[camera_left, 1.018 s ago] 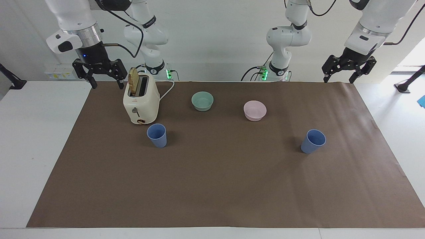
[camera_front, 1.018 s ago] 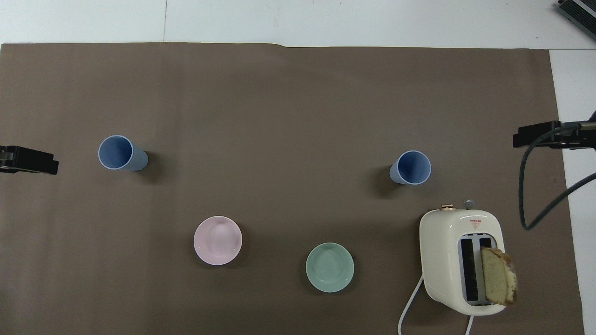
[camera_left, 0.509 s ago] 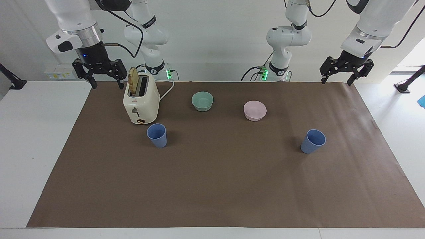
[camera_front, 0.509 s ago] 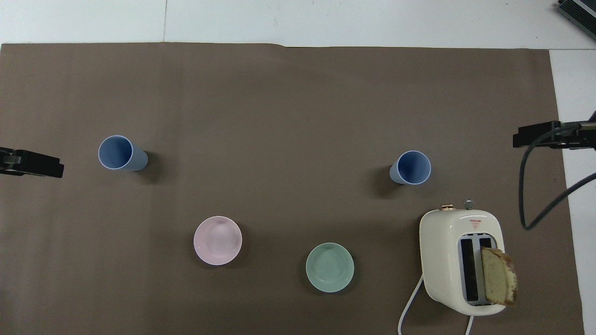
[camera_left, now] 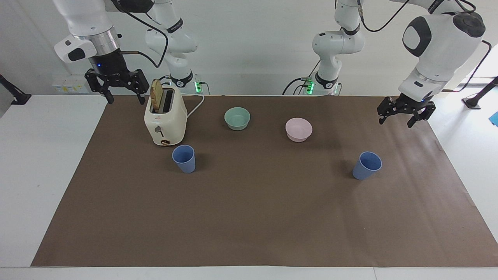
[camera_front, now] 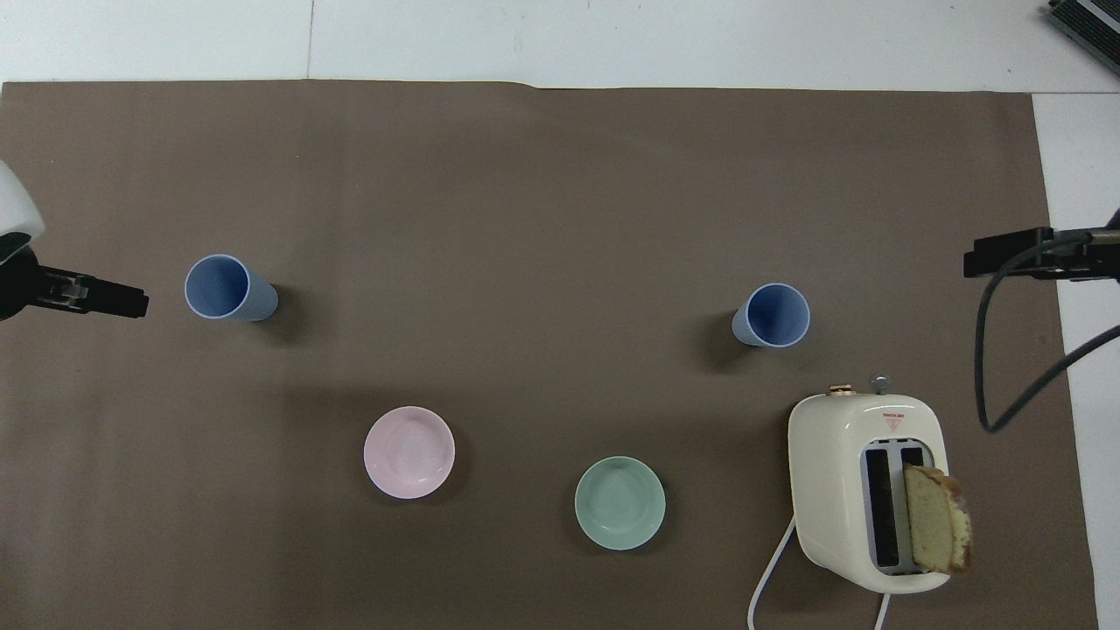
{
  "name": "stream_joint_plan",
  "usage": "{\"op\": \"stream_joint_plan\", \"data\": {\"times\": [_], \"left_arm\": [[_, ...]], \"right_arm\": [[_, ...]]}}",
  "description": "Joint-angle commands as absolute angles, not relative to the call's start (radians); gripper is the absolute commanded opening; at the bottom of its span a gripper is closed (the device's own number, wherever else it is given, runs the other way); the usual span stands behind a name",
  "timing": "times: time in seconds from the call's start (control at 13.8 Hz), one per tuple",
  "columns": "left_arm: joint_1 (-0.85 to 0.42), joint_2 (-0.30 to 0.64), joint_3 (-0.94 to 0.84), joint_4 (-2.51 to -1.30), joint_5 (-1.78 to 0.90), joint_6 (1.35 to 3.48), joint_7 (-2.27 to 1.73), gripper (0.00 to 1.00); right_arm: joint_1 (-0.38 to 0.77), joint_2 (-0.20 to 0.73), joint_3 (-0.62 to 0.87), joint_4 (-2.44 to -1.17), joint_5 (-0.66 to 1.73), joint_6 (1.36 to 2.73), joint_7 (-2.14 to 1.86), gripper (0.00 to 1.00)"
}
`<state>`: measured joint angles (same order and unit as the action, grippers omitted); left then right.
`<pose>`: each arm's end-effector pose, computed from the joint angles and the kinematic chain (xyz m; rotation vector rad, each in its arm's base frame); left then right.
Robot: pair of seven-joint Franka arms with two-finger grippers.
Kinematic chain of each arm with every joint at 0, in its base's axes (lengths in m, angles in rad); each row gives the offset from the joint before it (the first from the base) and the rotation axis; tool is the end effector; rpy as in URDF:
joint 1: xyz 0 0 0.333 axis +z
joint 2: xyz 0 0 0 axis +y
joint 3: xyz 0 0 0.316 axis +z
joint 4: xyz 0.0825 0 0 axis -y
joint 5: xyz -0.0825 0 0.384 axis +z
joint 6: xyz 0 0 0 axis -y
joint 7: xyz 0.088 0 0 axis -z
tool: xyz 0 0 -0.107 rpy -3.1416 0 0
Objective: Stack blue cups with both arms
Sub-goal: 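Reach the left gripper to the nearer blue cup and grasp it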
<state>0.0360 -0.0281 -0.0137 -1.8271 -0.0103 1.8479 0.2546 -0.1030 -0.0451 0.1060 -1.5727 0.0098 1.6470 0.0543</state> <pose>0.5593 0.0116 0.5421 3.1172 -0.3596 0.0781 0.5484 0.0041 0.6555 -3.1266 0.0802 -0.1862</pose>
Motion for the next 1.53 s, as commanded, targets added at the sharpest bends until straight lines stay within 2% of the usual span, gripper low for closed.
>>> {"op": "stream_joint_plan", "data": {"times": [0.0,0.22,0.29,0.36,0.73,0.8,0.87,0.95,1.02,1.16,1.24,1.45], "left_arm": [[0.048,0.049,-0.018,-1.847,-0.031,1.963,0.276,1.00],[0.051,0.127,-0.020,-1.861,-0.058,2.034,0.273,1.00],[0.051,0.150,-0.020,-1.867,-0.069,2.061,0.272,0.97],[0.051,0.162,-0.020,-1.873,-0.077,2.091,0.273,0.90],[0.054,0.195,-0.018,-1.965,-0.101,2.223,0.279,0.87],[0.054,0.202,-0.018,-1.980,-0.101,2.246,0.279,0.82],[0.055,0.201,-0.020,-1.996,-0.101,2.262,0.278,0.76],[0.055,0.201,-0.018,-1.997,-0.101,2.263,0.278,0.57],[0.055,0.201,-0.018,-1.999,-0.101,2.263,0.276,0.51],[0.052,0.199,-0.018,-1.999,-0.101,2.249,0.270,0.09],[0.052,0.198,-0.018,-1.997,-0.101,2.244,0.270,0.00],[0.043,0.196,-0.018,-1.990,-0.101,2.203,0.270,0.00]], "right_arm": [[-0.112,-0.055,0.112,-1.577,0.006,1.635,0.074,1.00],[-0.112,-0.055,0.112,-1.577,0.006,1.635,0.074,1.00],[-0.112,-0.055,0.112,-1.577,0.006,1.635,0.074,1.00],[-0.112,-0.055,0.112,-1.577,0.006,1.635,0.074,1.00],[-0.112,-0.055,0.112,-1.577,0.006,1.635,0.074,1.00],[-0.112,-0.055,0.112,-1.577,0.006,1.635,0.074,1.00],[-0.112,-0.055,0.112,-1.577,0.006,1.635,0.074,1.00],[-0.112,-0.055,0.112,-1.577,0.006,1.635,0.074,1.00],[-0.112,-0.055,0.112,-1.577,0.006,1.635,0.074,1.00],[-0.112,-0.055,0.112,-1.577,0.006,1.635,0.074,1.00],[-0.112,-0.055,0.112,-1.577,0.006,1.635,0.074,1.00],[-0.112,-0.055,0.112,-1.577,0.006,1.635,0.074,1.00]]}}
